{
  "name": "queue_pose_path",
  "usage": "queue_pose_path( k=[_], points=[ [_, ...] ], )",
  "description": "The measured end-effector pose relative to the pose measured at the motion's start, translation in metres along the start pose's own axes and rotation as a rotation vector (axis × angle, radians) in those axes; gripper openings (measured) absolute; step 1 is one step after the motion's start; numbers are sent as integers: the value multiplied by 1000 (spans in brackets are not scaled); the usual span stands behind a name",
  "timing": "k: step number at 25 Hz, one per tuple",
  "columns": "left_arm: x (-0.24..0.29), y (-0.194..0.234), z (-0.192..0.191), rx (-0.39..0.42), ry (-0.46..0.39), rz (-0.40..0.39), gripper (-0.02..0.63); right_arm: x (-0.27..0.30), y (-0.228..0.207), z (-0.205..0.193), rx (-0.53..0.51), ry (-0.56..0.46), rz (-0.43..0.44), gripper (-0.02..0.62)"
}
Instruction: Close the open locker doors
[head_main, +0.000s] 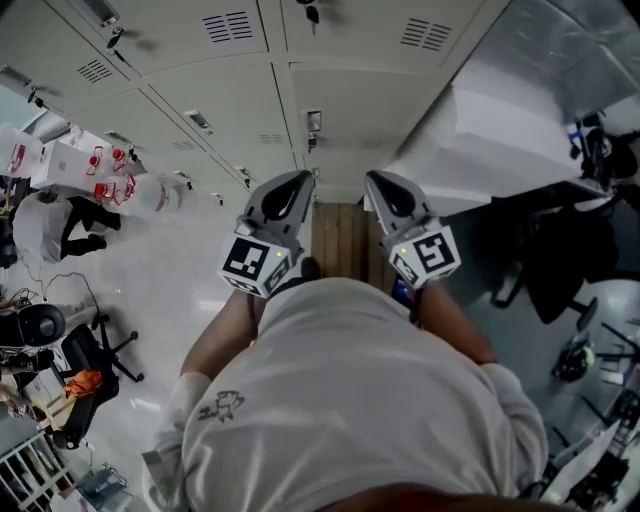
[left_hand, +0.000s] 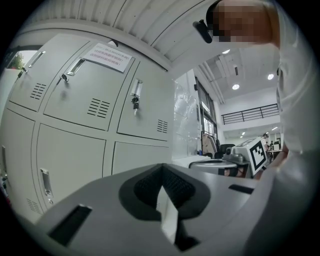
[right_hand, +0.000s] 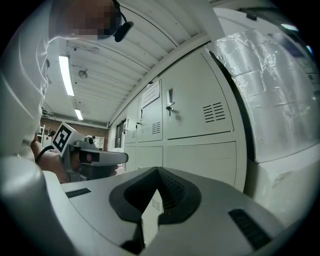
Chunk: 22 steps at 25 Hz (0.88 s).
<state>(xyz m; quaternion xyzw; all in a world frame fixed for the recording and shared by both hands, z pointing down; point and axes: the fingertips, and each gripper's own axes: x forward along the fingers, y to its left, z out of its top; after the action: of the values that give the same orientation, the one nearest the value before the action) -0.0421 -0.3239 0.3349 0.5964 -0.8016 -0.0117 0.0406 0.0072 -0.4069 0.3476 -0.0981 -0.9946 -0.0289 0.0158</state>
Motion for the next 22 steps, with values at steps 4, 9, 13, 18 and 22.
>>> queue_pose_path(
  k=[4, 9, 13, 18, 22],
  points=[
    [-1, -35, -3, 0, 3, 11, -5, -36, -1, -3, 9, -3, 13, -2],
    [-9, -82, -12, 12, 5, 10, -5, -82, 6, -13, 19, 5, 31, -2],
    [-14, -111, -19, 5, 2, 7, -5, -109, 15, -17, 72, 12, 40, -3],
    [-16, -138, -20, 16, 10, -5, -5, -137, 13, -18, 60, 7, 29, -3],
    [-14, -153, -18, 26, 6, -22, -5, -152, 12, -17, 48, -3, 21, -2]
  ],
)
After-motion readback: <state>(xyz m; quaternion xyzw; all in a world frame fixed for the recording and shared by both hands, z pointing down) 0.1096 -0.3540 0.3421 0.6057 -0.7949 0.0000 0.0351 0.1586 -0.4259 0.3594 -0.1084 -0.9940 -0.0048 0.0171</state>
